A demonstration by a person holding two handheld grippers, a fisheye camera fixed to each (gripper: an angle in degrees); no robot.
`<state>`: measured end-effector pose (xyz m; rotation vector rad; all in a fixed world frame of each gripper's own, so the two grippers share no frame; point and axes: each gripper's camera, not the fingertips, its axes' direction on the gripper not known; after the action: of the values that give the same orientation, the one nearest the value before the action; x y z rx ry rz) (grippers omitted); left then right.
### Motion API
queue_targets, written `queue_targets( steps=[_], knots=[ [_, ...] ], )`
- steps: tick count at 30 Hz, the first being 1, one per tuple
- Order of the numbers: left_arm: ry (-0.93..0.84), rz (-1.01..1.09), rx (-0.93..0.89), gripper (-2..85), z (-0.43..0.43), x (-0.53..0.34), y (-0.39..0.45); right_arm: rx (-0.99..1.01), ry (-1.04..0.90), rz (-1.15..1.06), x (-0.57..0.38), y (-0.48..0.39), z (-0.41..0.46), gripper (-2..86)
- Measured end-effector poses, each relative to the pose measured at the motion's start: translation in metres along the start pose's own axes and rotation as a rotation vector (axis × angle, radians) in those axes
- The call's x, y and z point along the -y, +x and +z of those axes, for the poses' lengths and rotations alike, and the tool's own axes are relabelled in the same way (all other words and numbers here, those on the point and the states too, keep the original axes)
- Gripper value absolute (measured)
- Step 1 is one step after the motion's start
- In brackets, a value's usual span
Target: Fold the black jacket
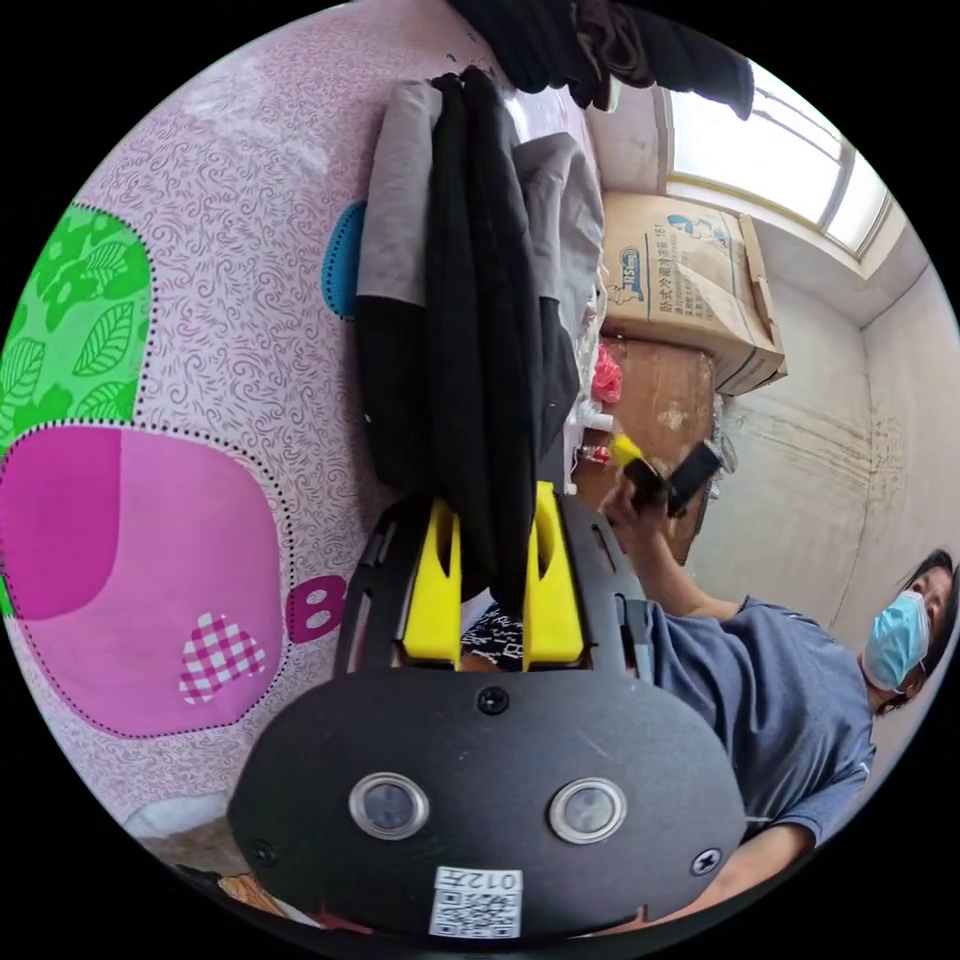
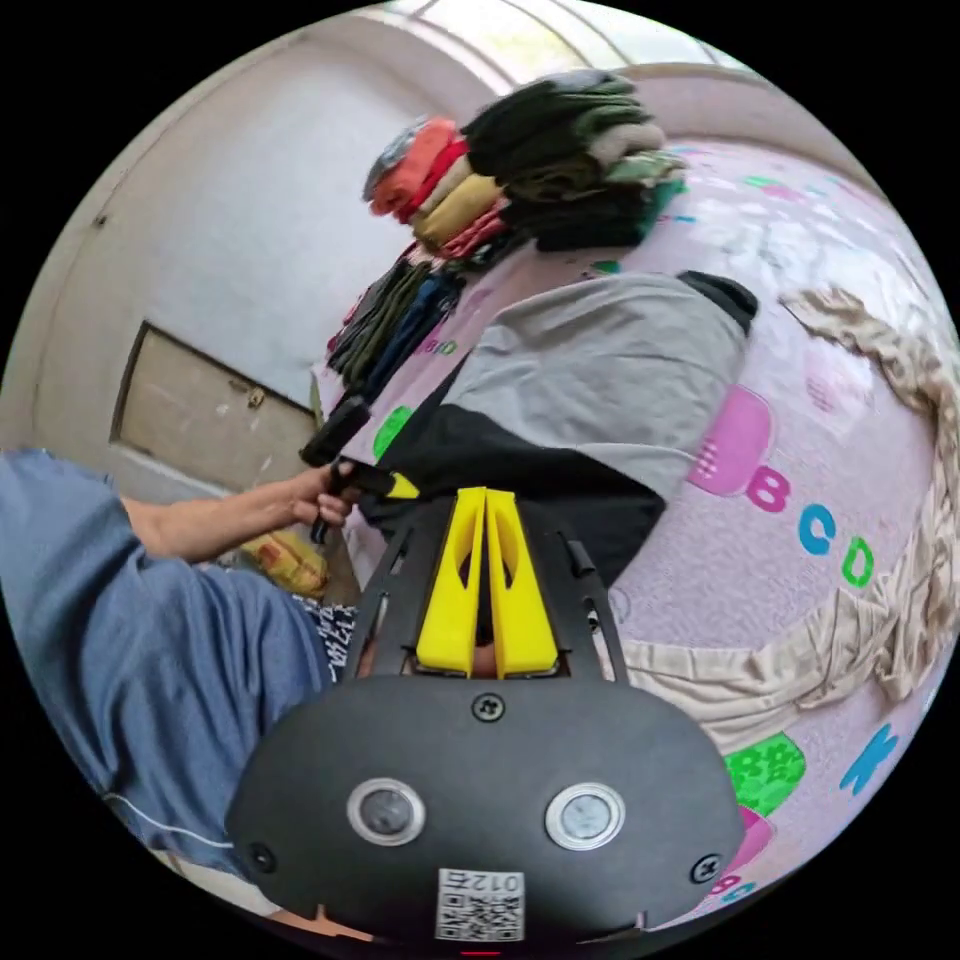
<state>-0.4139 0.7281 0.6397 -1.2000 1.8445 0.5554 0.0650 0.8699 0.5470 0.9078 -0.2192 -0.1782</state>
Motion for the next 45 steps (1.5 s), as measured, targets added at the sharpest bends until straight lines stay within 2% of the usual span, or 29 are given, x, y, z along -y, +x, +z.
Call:
queue_targets(
  steps=[2,5,11,20,23,27,32,36,41,45],
  knots=[
    [-0.009,0.008,0.054,9.0,0.007,0.004,0.009,0.093,0.068,0.244,0.012,0.11,-0.018,7.4],
    [-0.006,-0.016,0.023,7.2,0.013,0.007,0.01,0.188,0.112,0.413,0.022,0.216,-0.018,12.4],
    [-0.034,-0.049,-0.018,4.9,0.023,0.008,0.017,0.377,0.164,0.479,0.043,0.342,0.01,14.4],
    [-0.065,-0.047,-0.03,5.0,0.057,0.005,0.049,0.483,0.057,0.423,0.08,0.423,0.074,12.3],
    [-0.07,-0.033,-0.001,6.1,0.068,0.001,0.066,0.441,0.003,0.396,0.095,0.431,0.094,8.3],
    [-0.052,0.033,0.103,7.5,0.079,-0.009,0.104,0.378,0.067,0.346,0.097,0.421,0.088,3.2],
    [-0.029,0.235,0.366,8.0,0.088,-0.031,0.209,0.23,0.136,0.129,0.106,0.342,0.059,1.5],
    [-0.012,0.381,0.46,8.0,0.079,-0.045,0.287,0.177,0.186,-0.034,0.138,0.288,0.032,1.2],
    [0.154,0.557,0.483,8.0,0.007,-0.05,0.405,0.212,0.334,-0.235,0.237,0.237,-0.035,1.1],
    [0.234,0.685,0.473,8.0,-0.061,-0.017,0.491,0.231,0.422,-0.286,0.342,0.226,-0.072,1.0]
  ],
)
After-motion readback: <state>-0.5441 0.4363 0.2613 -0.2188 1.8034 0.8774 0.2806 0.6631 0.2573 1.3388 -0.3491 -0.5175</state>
